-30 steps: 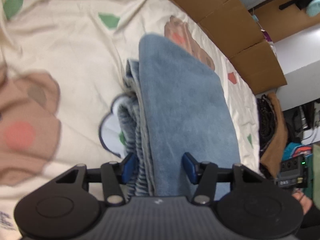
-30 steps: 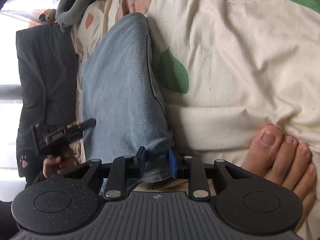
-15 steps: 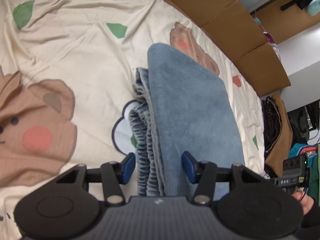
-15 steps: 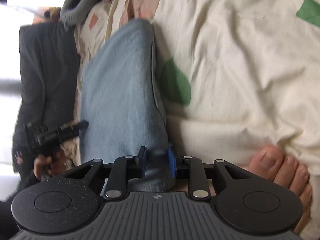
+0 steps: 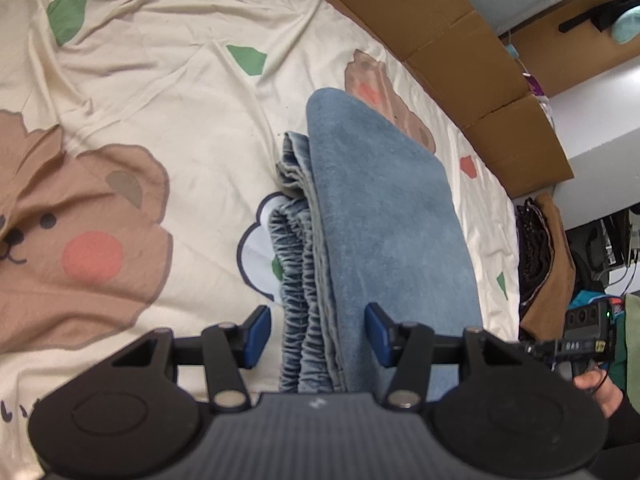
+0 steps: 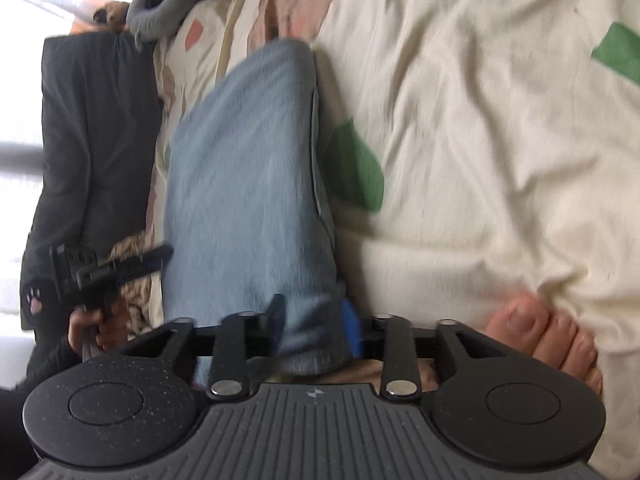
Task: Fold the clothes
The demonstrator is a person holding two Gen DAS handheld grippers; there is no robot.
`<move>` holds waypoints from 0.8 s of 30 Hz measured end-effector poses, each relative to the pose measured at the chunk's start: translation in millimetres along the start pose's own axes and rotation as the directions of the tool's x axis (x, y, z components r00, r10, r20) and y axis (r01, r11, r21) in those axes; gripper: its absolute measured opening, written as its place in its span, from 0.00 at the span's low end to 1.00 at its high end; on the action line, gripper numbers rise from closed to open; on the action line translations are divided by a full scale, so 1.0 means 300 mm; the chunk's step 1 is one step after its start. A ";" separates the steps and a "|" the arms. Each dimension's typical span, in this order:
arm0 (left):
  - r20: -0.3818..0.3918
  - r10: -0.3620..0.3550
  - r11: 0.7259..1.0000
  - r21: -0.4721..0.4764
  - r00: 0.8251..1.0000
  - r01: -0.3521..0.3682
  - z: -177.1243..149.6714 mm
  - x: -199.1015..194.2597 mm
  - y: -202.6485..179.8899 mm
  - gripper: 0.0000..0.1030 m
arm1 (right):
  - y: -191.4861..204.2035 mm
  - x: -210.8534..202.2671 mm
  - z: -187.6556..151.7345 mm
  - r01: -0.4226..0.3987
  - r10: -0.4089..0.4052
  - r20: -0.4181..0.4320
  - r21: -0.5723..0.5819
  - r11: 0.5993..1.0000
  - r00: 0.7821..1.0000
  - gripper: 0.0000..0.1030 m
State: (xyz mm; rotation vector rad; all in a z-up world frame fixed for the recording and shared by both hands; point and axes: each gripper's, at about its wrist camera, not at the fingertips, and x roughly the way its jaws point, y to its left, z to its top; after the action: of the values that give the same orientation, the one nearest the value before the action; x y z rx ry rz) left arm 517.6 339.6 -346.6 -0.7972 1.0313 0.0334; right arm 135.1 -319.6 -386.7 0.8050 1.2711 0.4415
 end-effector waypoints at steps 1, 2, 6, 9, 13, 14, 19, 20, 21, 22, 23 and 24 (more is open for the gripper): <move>-0.001 -0.004 1.000 -0.005 1.000 0.004 -0.003 0.004 0.006 0.52 | 0.008 0.007 0.010 -0.002 0.002 0.008 -0.003 1.000 1.000 0.42; -0.001 -0.008 1.000 -0.014 1.000 0.008 -0.008 0.010 0.014 0.56 | 0.016 0.016 0.021 -0.004 0.004 0.016 -0.007 1.000 1.000 0.43; 0.006 -0.018 0.999 -0.037 1.000 0.018 -0.030 0.044 0.057 0.68 | 0.044 0.063 0.057 0.006 -0.005 0.036 -0.028 1.000 0.999 0.43; 0.014 -0.054 0.997 -0.058 0.998 0.054 -0.040 0.065 0.086 0.68 | 0.060 0.101 0.081 0.020 -0.018 0.043 -0.042 0.999 0.999 0.44; 0.025 -0.088 0.993 -0.071 0.996 0.090 -0.045 0.081 0.100 0.65 | 0.059 0.132 0.115 0.053 -0.051 0.038 -0.050 0.997 0.998 0.43; 0.024 -0.102 0.991 -0.080 0.995 0.103 -0.041 0.083 0.100 0.60 | 0.057 0.135 0.123 0.055 -0.053 0.038 -0.051 0.997 0.998 0.43; 0.014 -0.142 0.989 -0.049 0.990 0.143 -0.010 0.091 0.066 0.56 | 0.075 0.152 0.151 0.067 -0.063 0.052 -0.074 0.995 0.997 0.43; 0.015 -0.135 0.990 -0.044 0.991 0.136 -0.005 0.097 0.062 0.60 | 0.078 0.158 0.154 0.068 -0.064 0.053 -0.074 0.995 0.997 0.43; 0.014 -0.136 0.990 -0.046 0.991 0.137 -0.001 0.106 0.062 0.62 | 0.078 0.162 0.157 0.068 -0.064 0.052 -0.074 0.995 0.997 0.43; 0.013 -0.138 0.989 -0.047 0.990 0.138 0.004 0.115 0.062 0.65 | 0.078 0.167 0.160 0.068 -0.064 0.050 -0.073 0.995 0.997 0.43; 0.012 -0.144 0.988 -0.048 0.989 0.145 0.009 0.126 0.063 0.65 | 0.077 0.170 0.162 0.066 -0.063 0.047 -0.070 0.995 0.997 0.43; 0.012 -0.151 0.987 -0.051 0.988 0.152 0.012 0.134 0.065 0.67 | 0.077 0.176 0.165 0.063 -0.061 0.042 -0.063 0.996 0.997 0.43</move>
State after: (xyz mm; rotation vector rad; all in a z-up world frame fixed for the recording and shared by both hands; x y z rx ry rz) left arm 534.6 342.7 -388.1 -0.9198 0.9627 -0.0671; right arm 199.4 -281.9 -400.7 0.7149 1.2351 0.4125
